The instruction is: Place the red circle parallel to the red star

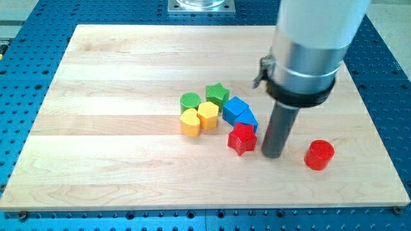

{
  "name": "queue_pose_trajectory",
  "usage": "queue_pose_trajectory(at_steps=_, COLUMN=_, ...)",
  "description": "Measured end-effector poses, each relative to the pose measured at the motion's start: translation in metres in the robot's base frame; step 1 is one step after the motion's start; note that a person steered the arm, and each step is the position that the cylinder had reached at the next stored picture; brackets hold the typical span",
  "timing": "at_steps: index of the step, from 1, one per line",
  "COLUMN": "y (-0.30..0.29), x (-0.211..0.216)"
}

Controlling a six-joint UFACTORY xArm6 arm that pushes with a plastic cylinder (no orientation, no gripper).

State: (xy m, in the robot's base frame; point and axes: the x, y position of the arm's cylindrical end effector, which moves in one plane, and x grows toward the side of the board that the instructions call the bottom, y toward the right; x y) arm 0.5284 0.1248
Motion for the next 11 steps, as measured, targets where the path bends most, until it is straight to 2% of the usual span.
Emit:
queue_pose_trajectory(at_steps=1, y=0.043, x=-0.026)
queue_pose_trajectory(at_steps=2, y=0.090, x=-0.032)
queue_pose_trajectory(at_steps=3, y=0.099, x=0.002)
queue_pose_trajectory(at_steps=4, y=0.063, x=0.064)
queue_pose_trajectory(at_steps=5, y=0.024, x=0.081)
queue_pose_trajectory(at_steps=6, y=0.008, x=0.081)
queue_pose_trajectory(at_steps=7, y=0.029, x=0.082)
queue_pose_trajectory(at_steps=8, y=0.092, x=0.065)
queue_pose_trajectory(at_steps=9, y=0.065, x=0.056)
queue_pose_trajectory(at_steps=10, y=-0.007, x=0.056)
queue_pose_trajectory(at_steps=11, y=-0.008, x=0.055)
